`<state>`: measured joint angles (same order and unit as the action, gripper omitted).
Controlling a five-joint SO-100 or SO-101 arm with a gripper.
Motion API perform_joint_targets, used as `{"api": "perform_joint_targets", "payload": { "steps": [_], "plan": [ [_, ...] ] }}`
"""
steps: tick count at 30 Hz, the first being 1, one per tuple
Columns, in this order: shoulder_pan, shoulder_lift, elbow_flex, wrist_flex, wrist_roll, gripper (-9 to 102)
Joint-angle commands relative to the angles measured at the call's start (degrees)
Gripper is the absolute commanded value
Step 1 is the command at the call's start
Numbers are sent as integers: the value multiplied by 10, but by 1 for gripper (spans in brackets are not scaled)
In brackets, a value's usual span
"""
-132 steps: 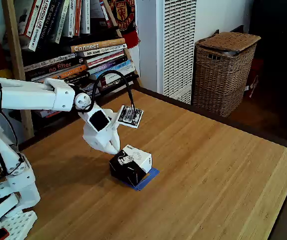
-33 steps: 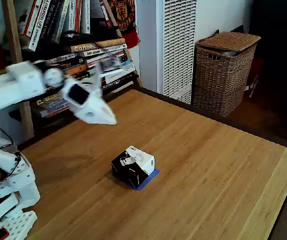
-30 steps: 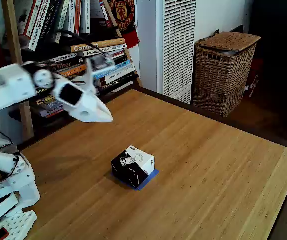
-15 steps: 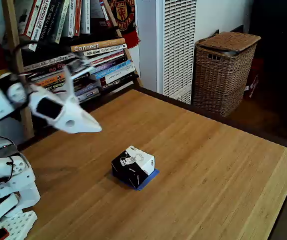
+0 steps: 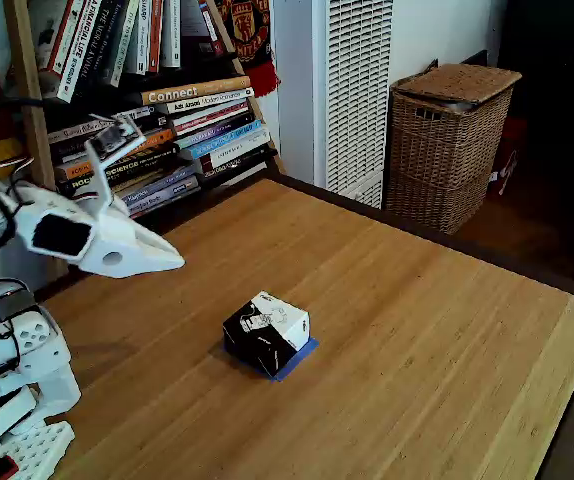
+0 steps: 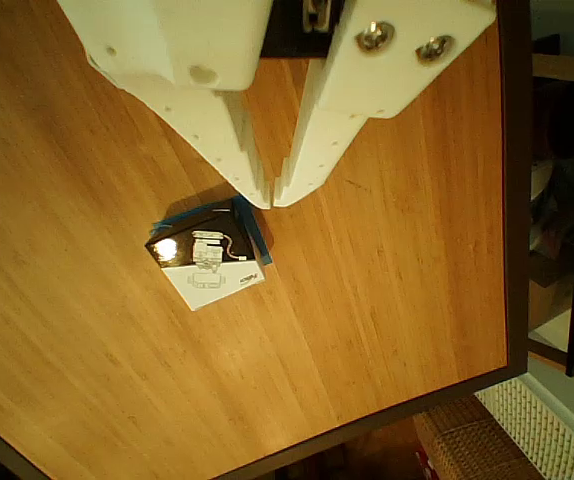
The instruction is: Push the box on top of the target
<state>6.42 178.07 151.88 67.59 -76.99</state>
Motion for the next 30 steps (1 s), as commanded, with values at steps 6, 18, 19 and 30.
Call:
{"api": "perform_joint_targets", "payload": {
  "steps": [6, 18, 19, 30],
  "plan": [
    [15, 67, 38, 23, -18, 0],
    [34, 119, 89, 45, -29, 0],
    [34, 128, 95, 47, -32, 0],
    [47, 155, 145, 66, -60, 0]
  ]
}}
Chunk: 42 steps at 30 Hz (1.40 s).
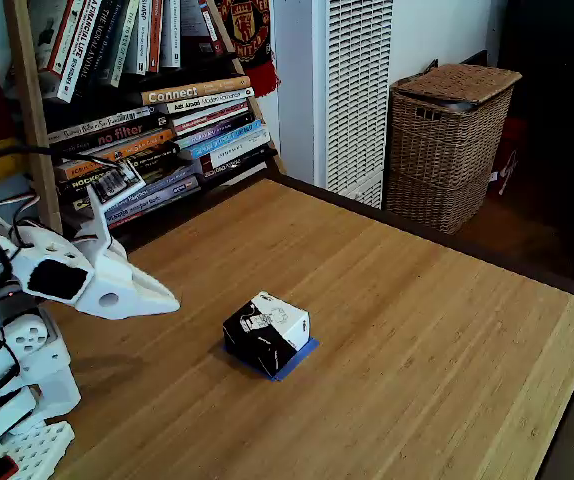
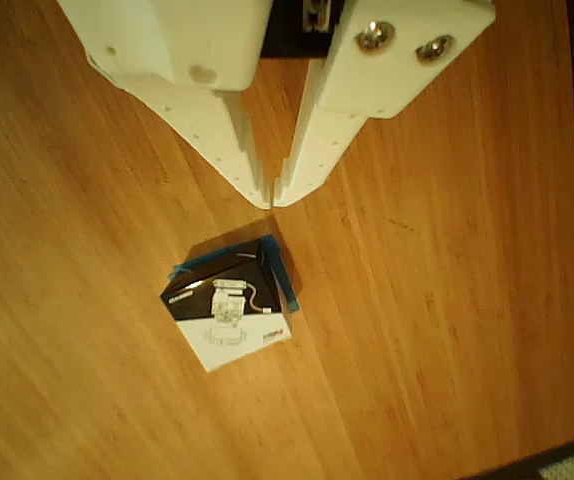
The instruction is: Push the box on top of the target
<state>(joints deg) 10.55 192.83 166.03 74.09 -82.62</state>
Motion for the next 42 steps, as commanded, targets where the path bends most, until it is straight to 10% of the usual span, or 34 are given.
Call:
{"api": "perform_joint_targets", "payload": {
  "steps": [1, 42],
  "plan": [
    [5, 7, 9, 1, -5, 0],
    [1, 7, 134, 25, -66, 1]
  ]
}}
